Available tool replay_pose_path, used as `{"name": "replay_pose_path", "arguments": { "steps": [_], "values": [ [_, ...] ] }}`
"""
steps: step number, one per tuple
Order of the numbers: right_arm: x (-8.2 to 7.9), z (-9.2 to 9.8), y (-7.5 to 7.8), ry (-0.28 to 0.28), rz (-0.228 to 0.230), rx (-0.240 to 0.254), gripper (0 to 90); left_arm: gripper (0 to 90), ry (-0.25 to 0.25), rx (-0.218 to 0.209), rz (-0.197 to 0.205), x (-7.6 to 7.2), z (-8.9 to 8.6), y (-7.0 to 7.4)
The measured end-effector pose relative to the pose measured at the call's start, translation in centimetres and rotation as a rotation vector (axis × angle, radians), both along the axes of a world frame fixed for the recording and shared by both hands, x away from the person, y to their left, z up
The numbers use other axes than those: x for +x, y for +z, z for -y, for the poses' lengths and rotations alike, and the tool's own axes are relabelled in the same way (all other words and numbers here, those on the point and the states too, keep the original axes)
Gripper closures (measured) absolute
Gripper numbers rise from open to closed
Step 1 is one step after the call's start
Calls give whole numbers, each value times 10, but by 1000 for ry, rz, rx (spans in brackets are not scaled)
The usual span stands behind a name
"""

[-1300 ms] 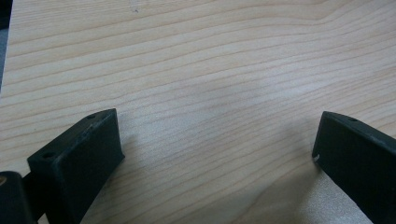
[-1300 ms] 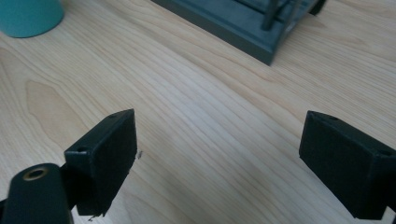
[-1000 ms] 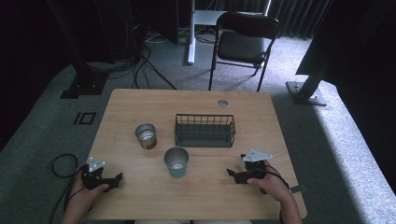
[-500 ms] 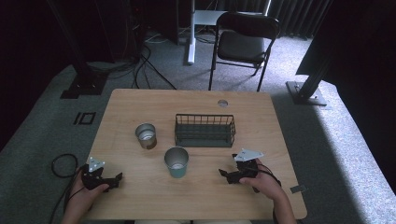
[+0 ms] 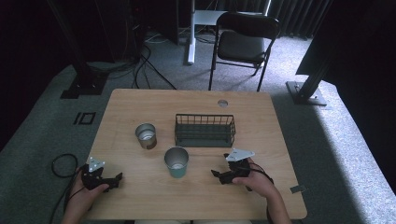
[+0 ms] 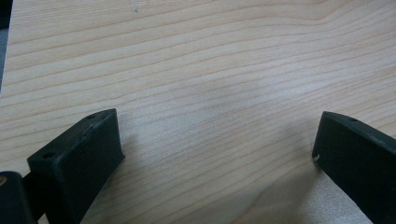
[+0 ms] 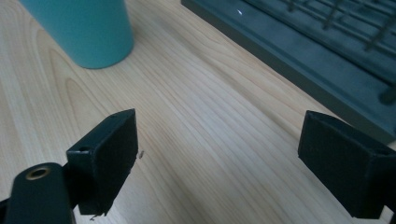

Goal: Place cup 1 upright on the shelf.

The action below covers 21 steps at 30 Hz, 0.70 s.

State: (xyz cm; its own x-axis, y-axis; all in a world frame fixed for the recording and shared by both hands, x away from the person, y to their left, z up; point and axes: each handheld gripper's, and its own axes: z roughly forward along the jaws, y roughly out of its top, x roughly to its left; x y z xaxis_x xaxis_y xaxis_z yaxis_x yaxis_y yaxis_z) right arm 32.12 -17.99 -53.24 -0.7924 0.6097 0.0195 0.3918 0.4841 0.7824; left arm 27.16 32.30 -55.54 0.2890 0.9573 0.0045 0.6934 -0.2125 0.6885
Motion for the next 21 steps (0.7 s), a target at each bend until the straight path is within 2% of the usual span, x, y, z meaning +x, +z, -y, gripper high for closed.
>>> {"name": "replay_pose_path", "arguments": {
  "steps": [21],
  "values": [
    [-1, -40, 4, 121, 11, 22, 120, 20, 0, 0, 0, 0, 0, 0]
  ]
}}
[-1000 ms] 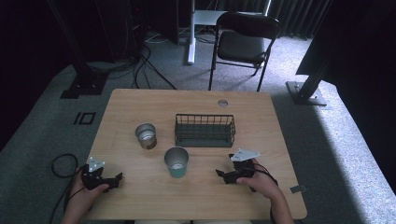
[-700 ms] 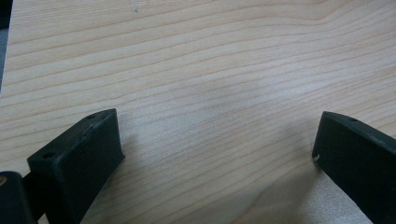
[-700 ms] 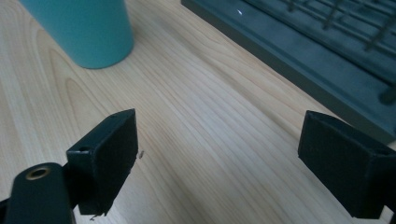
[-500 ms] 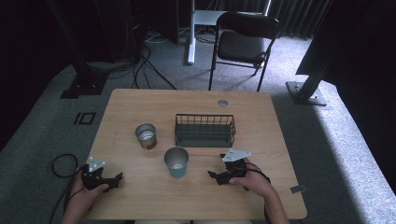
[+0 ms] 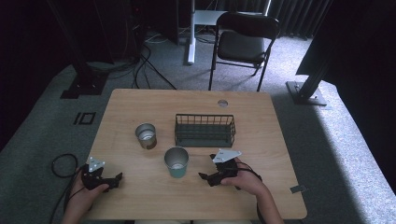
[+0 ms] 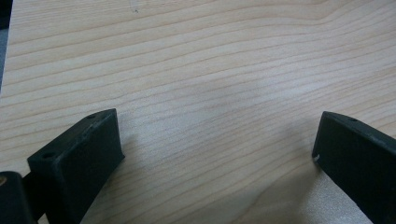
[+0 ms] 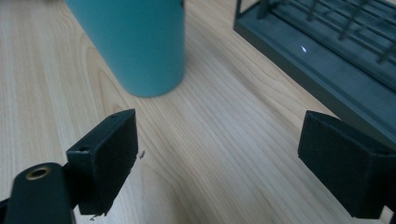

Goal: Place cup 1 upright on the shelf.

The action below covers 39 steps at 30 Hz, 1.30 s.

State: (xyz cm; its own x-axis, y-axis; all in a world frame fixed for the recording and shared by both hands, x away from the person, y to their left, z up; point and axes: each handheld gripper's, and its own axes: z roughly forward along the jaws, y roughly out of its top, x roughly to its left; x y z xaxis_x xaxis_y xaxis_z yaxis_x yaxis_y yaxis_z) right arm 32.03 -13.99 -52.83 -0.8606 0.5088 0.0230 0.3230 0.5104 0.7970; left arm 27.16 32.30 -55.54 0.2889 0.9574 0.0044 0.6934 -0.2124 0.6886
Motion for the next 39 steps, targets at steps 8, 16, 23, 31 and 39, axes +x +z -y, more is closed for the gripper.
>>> {"name": "replay_pose_path", "arguments": {
  "steps": [8, 16, 23, 31, 39],
  "values": [
    [-1, -15, 1, 43, 5, 1, 119, 20, 0, 0, 0, 0, 0, 0],
    [-2, -31, 3, 82, 13, 20, 120, 20, 0, 0, 0, 0, 0, 0],
    [-2, -42, 5, 109, 22, 39, 119, 20, 0, 0, 0, 0, 0, 0],
    [-2, -50, 8, 133, 35, 54, 119, 20, 0, 0, 0, 0, 0, 0],
    [-2, -62, 11, 162, 56, 68, 120, 20, 0, 0, 0, 0, 0, 0]
  ]
}}
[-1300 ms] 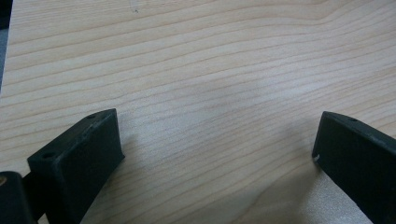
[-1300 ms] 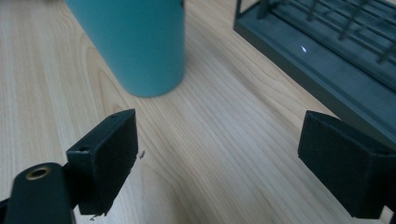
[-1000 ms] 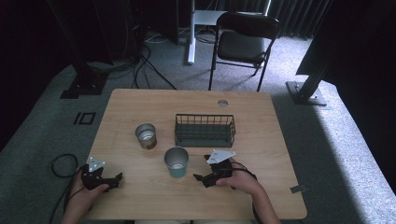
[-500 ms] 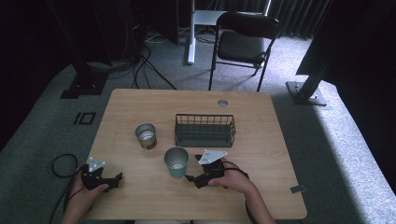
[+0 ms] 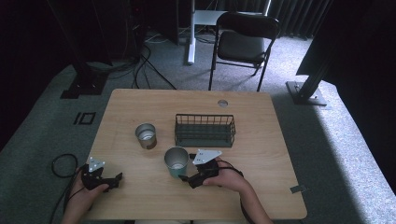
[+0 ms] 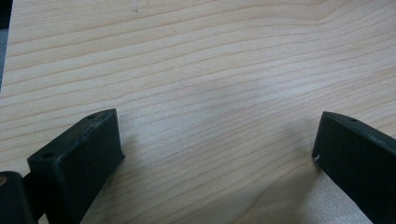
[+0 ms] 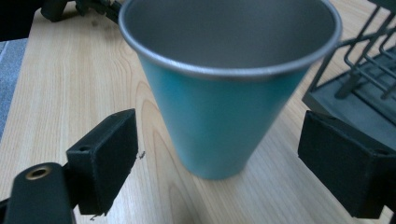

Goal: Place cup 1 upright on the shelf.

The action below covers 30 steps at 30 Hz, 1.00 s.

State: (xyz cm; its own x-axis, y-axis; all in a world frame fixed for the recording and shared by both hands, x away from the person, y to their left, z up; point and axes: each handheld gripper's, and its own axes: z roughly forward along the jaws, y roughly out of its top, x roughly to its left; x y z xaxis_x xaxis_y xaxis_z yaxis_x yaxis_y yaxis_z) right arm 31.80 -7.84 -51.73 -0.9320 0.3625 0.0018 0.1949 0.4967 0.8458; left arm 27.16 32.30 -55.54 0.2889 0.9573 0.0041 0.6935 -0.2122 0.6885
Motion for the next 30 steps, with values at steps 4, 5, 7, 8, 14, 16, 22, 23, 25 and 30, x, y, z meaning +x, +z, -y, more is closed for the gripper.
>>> {"name": "replay_pose_path", "arguments": {
  "steps": [4, 5, 7, 8, 14, 16, 22, 23, 25, 30],
  "values": [
    [1, -3, 1, 2, 2, 12, 120, 20, 0, 0, 0, 0, 0, 0],
    [2, -4, 1, 2, 4, 16, 121, 20, 0, 0, 0, 0, 0, 0],
    [3, -6, 1, 2, 12, 22, 131, 20, 0, 0, 0, 0, 0, 0],
    [4, -7, 2, -1, 11, 31, 130, 20, 0, 0, 0, 0, 0, 0],
    [7, -13, 3, -7, 13, 77, 124, 20, 0, 0, 0, 0, 0, 0],
    [8, -16, 3, -5, 23, 87, 124, 20, 0, 0, 0, 0, 0, 0],
    [9, -22, 5, -11, 37, 114, 118, 20, 0, 0, 0, 0, 0, 0],
    [9, -23, 5, -11, 40, 117, 118, 20, 0, 0, 0, 0, 0, 0],
    [9, -23, 5, -9, 45, 118, 118, 20, 0, 0, 0, 0, 0, 0],
    [8, -26, 4, 0, 57, 128, 118, 20, -1, 1, 0, 0, 0, 0]
  ]
}}
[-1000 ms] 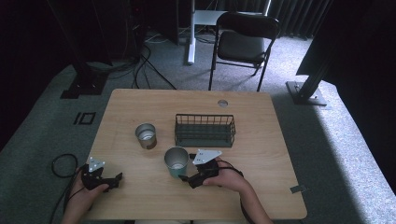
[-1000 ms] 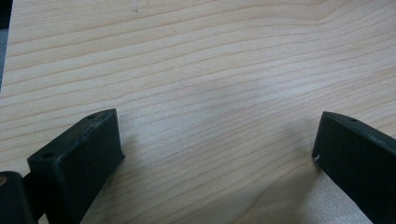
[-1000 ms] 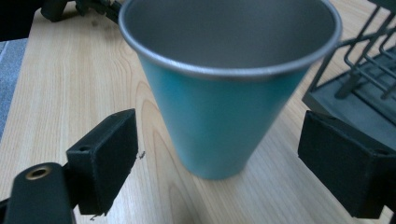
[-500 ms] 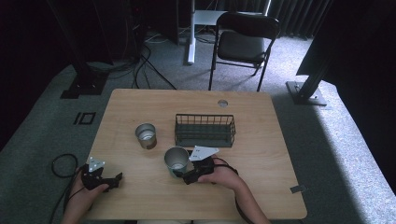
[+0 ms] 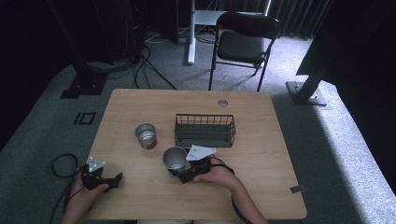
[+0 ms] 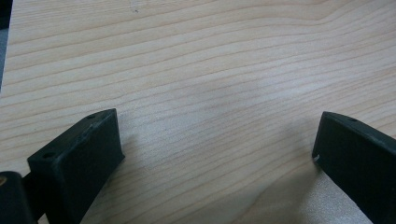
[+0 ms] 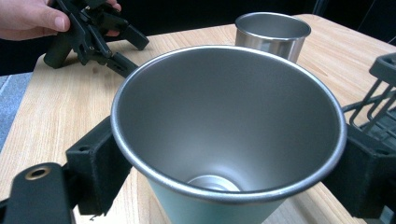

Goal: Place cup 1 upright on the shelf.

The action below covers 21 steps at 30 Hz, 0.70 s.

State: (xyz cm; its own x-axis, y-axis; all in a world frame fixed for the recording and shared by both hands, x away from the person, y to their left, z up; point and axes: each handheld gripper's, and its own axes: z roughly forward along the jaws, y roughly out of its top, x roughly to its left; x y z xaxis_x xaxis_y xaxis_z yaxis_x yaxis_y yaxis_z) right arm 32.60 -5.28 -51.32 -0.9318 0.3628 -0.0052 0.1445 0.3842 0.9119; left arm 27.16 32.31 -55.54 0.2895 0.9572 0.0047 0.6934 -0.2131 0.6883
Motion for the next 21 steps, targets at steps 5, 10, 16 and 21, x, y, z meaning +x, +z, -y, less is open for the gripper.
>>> {"name": "replay_pose_path", "arguments": {
  "steps": [5, 10, 16, 21],
  "values": [
    [-2, -3, -1, 2, 3, 7, 118, 20, 0, 0, 0, 0, 0, 0],
    [-4, -10, -1, 17, 23, 8, 124, 20, 0, 0, 0, 0, 0, 0],
    [-7, -16, 2, 18, 41, 8, 130, 20, 0, 0, 0, 0, 0, 0],
    [-5, -14, 9, 13, 20, 46, 131, 20, 0, 0, 0, 0, 0, 0]
  ]
}}
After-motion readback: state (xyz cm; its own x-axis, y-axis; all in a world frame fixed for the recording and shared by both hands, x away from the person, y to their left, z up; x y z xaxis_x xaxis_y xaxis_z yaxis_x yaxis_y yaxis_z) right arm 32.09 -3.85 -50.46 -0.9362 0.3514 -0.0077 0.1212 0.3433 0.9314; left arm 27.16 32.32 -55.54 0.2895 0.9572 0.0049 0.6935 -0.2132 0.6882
